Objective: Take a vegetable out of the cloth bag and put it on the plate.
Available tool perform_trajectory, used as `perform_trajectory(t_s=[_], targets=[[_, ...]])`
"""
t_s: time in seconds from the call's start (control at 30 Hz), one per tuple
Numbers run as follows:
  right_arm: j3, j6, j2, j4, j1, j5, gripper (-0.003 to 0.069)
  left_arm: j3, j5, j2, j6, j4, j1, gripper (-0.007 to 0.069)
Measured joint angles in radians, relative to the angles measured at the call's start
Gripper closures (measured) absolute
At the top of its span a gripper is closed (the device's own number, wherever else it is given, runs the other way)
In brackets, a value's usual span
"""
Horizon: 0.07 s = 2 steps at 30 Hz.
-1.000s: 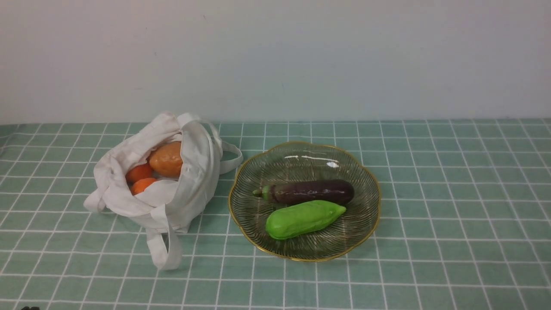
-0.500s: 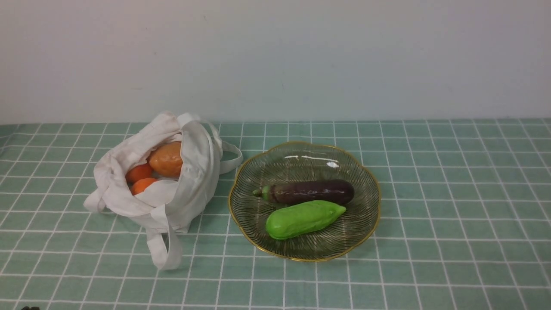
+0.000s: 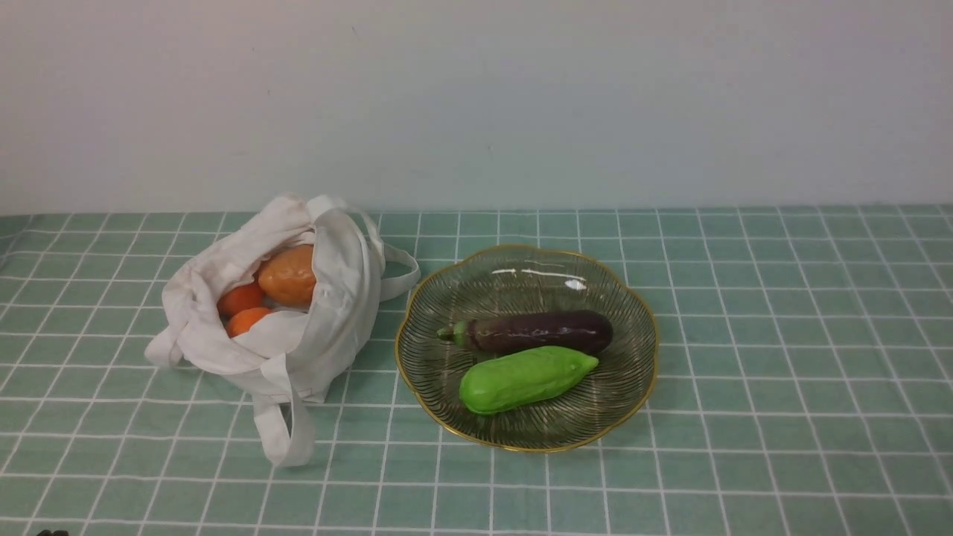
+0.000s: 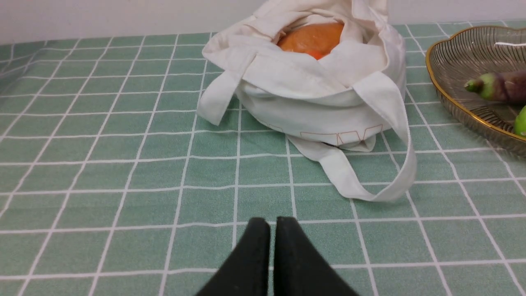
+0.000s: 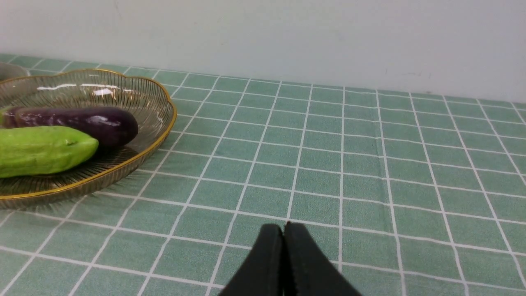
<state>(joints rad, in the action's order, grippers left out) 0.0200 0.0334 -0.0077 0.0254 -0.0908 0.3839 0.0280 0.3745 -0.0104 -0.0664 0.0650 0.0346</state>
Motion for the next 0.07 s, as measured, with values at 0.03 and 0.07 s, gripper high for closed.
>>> perform_trajectory(t_s=[0.03,0.07], targets=[[0.0,0.0,0.0,0.0,0.0,0.0,0.0673,0.0,0.0,0.0,0.0,0.0,0.0,0.0622],[0.0,0.0,0.0,0.0,0.0,0.0,0.0673,0.0,0.0,0.0,0.0,0.0,0.0,0.0622]])
